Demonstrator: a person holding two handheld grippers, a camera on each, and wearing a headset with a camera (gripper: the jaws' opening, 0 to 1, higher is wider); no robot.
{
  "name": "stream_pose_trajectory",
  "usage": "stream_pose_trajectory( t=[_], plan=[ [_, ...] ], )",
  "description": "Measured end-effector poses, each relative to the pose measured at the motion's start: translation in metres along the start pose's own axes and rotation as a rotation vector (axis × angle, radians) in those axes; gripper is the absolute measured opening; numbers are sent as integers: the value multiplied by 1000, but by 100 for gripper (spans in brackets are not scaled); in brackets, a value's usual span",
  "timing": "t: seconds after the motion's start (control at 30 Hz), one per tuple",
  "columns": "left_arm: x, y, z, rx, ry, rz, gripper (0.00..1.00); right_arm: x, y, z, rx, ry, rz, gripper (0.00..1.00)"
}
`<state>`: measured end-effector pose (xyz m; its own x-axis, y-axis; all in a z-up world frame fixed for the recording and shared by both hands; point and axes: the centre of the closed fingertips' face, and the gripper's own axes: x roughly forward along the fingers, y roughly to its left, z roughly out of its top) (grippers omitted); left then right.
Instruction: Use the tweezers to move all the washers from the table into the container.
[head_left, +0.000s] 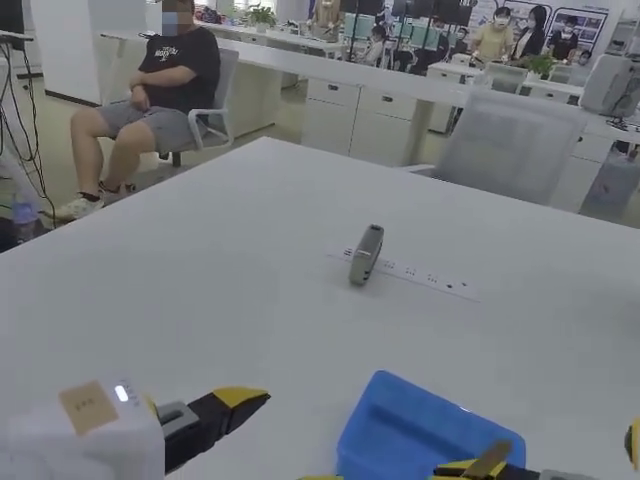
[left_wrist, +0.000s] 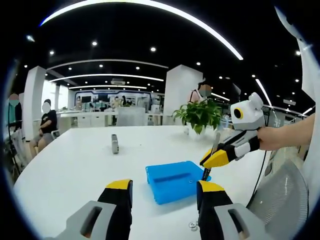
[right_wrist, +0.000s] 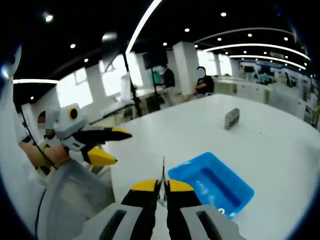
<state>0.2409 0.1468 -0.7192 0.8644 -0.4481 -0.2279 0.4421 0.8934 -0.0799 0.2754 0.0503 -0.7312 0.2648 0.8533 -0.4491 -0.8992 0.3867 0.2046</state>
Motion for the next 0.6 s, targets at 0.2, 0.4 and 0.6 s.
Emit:
stream_pose_trajectory(
  t=[0.2,0.4,0.6],
  plan=[
    [0,0,0,1,2,-2,50,-3,-28,14,68,-56,-33,3],
    [0,-2,-1,4,8,-10,49,-1,-65,15,146,-76,-90,3],
    [1,-1,-1,2,10,-11,49,6,-91,-1,181,-32,-145,3]
  ],
)
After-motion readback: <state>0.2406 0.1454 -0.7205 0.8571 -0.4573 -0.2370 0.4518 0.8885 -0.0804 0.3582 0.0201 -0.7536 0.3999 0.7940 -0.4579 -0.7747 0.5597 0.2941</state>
